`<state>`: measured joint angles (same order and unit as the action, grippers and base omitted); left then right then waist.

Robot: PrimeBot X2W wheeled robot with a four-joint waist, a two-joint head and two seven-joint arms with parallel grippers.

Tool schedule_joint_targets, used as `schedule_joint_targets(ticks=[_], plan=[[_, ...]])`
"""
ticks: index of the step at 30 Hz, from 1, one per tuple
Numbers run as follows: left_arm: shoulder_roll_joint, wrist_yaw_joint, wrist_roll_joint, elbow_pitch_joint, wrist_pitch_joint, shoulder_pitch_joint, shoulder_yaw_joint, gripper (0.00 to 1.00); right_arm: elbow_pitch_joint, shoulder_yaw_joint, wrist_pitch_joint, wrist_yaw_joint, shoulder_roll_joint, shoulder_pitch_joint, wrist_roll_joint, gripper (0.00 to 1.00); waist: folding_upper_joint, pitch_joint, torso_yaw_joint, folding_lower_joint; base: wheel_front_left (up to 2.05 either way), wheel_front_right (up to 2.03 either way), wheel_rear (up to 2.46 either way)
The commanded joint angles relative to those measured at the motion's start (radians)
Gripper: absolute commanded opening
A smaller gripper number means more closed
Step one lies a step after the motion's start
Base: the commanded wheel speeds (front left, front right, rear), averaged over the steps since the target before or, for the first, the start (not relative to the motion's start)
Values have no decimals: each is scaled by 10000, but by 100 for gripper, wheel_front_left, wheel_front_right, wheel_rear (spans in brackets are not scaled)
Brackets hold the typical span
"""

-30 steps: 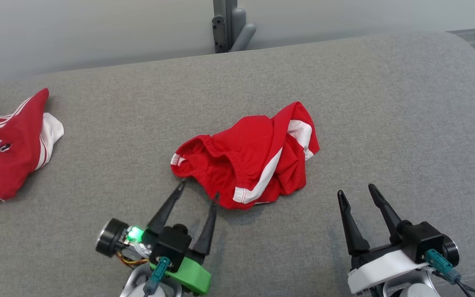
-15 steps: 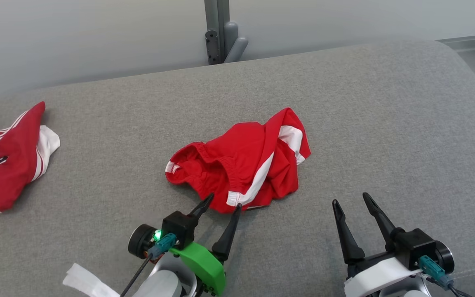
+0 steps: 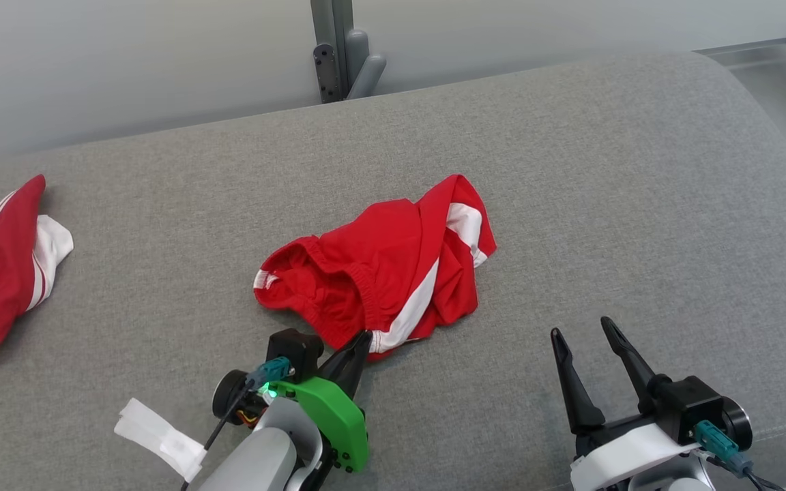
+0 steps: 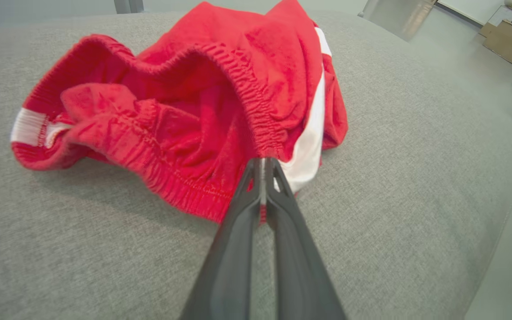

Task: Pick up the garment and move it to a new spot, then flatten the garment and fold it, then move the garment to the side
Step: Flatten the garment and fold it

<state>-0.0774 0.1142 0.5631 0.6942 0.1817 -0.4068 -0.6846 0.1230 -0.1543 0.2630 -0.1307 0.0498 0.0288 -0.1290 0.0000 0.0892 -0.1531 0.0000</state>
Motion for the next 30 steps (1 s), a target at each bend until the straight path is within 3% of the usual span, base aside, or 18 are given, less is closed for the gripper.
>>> schedule_joint_targets(ticks=[1, 3, 4, 5, 6, 8, 9, 10, 13, 14, 15, 16, 19, 21, 23, 30], plan=[[8, 24, 149, 76, -65, -163, -8, 7, -17, 35, 30, -1, 13, -114, -49, 100, 0, 10, 4, 0, 0, 0, 0], [28, 60, 225, 138, -164, -159, -93, 40, -35, 62, 28, -1, 13, -142, -53, 100, 0, 19, 22, 0, 0, 0, 0], [38, 77, 300, 154, -226, -149, -107, 63, -48, 76, 28, -1, 13, -155, -54, 100, 0, 25, 36, 0, 0, 0, 0], [34, 80, 321, 165, -298, -165, -168, 95, -56, 84, 28, -1, 13, -162, -59, 100, 0, 33, 50, 0, 0, 0, 0], [19, 91, 369, 175, -391, -174, -222, 100, -65, 94, 28, -1, 13, -164, -66, 100, 0, 41, 67, 0, 0, 0, 0], [-48, 107, 349, 157, -545, -217, -373, 100, -86, 90, 28, -1, 12, -169, -81, 100, 0, 58, 101, 0, 0, 0, 0], [-73, 120, 373, 130, -592, -233, -428, 100, -96, 82, 28, -1, 13, -171, -85, 100, 0, 68, 116, 0, 0, 0, 0], [-101, 130, 388, 122, -689, -238, -490, 89, -101, 66, 30, -1, 13, -170, -90, 100, 0, 73, 124, 0, 0, 0, 0], [-177, 150, 419, 14, -805, -297, -614, 73, -111, 57, 30, -1, 13, -184, -112, 100, 0, 117, 149, 0, 0, 0, 0], [-200, 155, 459, -26, -819, -309, -633, 53, -116, 60, 28, -1, 13, -197, -123, 100, 0, 132, 157, 0, 0, 0, 0], [-217, 158, 498, -58, -848, -295, -653, 44, -117, 55, 28, -1, 13, -204, -132, 100, 0, 145, 161, 0, 0, 0, 0], [-217, 158, 498, -58, -848, -295, -653, 44, -117, 55, 28, -1, 13, -204, -132, 100, 0, 145, 161, 0, 0, 0, 0], [-282, 157, 621, -116, -991, -304, -720, 24, -115, 33, 28, -1, 13, -235, -130, 100, 0, 183, 153, 0, 0, 0, 0], [-291, 160, 731, -174, -1079, -330, -776, 24, -126, 43, 28, -1, 13, -271, -161, 100, 0, 219, 154, 0, 0, 0, 0], [-279, 169, 787, -278, -1051, -381, -895, 0, -144, 61, 28, -1, 13, -304, -191, 100, 0, 266, 165, 0, 0, 0, 0], [-453, 132, 1048, -677, 22, -469, -608, 0, 307, -10, 28, -1, 13, -589, -965, 100, 0, 417, 319, 0, 0, 0, 0]])
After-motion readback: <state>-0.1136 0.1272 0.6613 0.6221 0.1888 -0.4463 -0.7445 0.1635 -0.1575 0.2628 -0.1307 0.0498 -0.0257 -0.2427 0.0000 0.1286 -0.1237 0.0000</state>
